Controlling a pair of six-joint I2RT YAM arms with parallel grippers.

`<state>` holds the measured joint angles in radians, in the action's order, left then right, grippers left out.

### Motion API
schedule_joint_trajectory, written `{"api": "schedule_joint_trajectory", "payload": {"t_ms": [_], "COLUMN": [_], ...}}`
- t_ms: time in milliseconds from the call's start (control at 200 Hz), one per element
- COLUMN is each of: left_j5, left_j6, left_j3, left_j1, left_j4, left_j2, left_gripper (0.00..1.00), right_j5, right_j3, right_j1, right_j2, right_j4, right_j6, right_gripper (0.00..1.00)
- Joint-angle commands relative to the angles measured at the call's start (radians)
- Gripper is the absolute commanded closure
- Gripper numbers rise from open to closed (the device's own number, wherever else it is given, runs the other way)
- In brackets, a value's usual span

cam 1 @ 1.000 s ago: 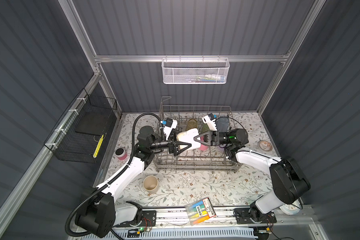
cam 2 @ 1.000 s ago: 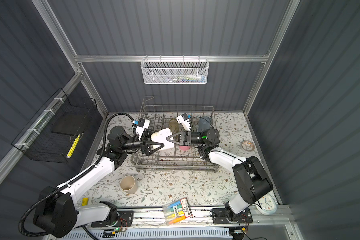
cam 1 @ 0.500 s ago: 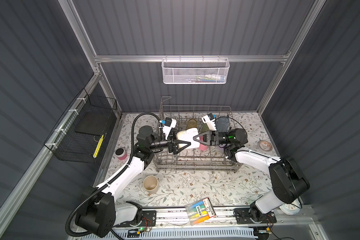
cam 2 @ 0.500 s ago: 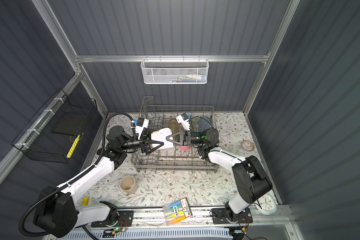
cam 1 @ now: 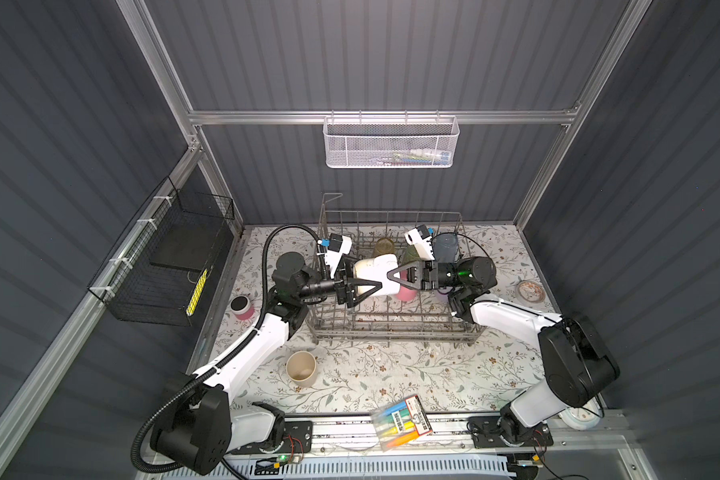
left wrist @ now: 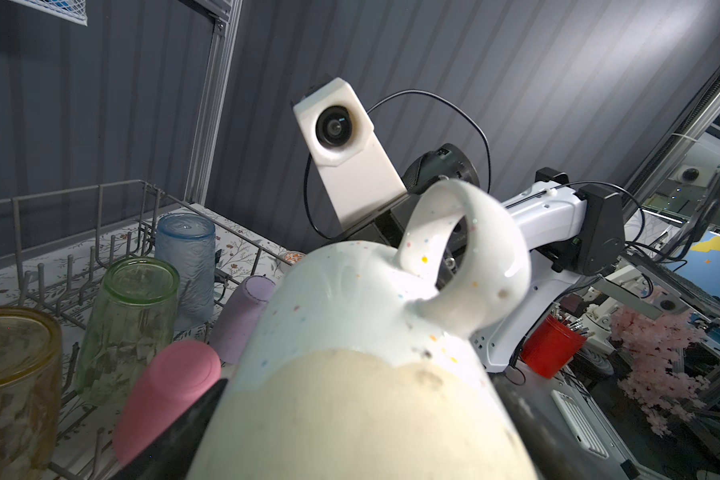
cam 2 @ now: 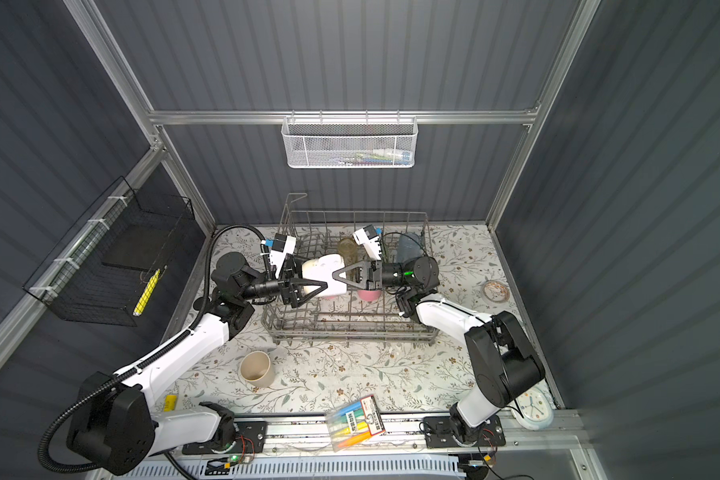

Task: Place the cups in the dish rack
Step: 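Grasp the mug's base with the left gripper while the right gripper holds it, then open the right gripper and withdraw it while the left gripper holds the mug, then lower the white speckled mug upside down into the rack with left gripper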

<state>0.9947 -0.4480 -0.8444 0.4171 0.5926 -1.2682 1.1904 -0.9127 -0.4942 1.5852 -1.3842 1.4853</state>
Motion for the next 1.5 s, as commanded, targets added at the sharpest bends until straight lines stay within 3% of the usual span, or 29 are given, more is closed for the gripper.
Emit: {"api": "schedule_joint_trajectory", "payload": {"t_ms": [0, 215, 340, 705, 906, 1081, 1206, 1316, 1496], "left_j5": [0.025, 0.004, -0.008, -0.035, -0.073, -0.11, -0.14, -0.183, -0.281], "left_j6": [-0.009, -0.012, -0.017, 0.027, 0.107, 0.169, 0.217, 0.282, 0.378], "left_j3": [0.003, 0.001, -0.001, -0.041, -0.108, -0.174, -0.224, -0.286, -0.387], "left_j1": [0.004, 0.003, 0.004, 0.005, 0.004, 0.014, 0.031, 0.063, 0.121], "left_j4": [0.061, 0.066, 0.073, -0.034, -0.218, -0.364, -0.466, -0.573, -0.738], "left_j2": [0.018, 0.016, 0.018, 0.043, 0.038, 0.008, -0.022, -0.054, -0.117], "left_gripper": [1.0, 1.0, 1.0, 1.0, 1.0, 1.0, 1.0, 1.0, 1.0], "right_j5": [-0.004, 0.003, 0.008, 0.0, 0.0, -0.015, -0.076, -0.207, -0.317], "right_j3": [-0.031, -0.018, 0.003, 0.142, 0.215, 0.248, 0.211, 0.132, 0.1], "right_j1": [0.014, 0.022, 0.037, 0.151, 0.235, 0.313, 0.352, 0.37, 0.422], "right_j2": [-0.041, -0.062, -0.081, -0.171, -0.254, -0.385, -0.519, -0.601, -0.659], "right_j4": [-0.094, -0.093, -0.095, -0.078, 0.053, 0.392, 0.866, 1.268, 1.483], "right_j6": [0.0, -0.003, -0.003, -0.024, -0.099, -0.293, -0.59, -0.862, -0.978], "right_gripper": [0.82, 0.63, 0.57, 0.51, 0.5, 0.51, 0.5, 0.51, 0.5]}}
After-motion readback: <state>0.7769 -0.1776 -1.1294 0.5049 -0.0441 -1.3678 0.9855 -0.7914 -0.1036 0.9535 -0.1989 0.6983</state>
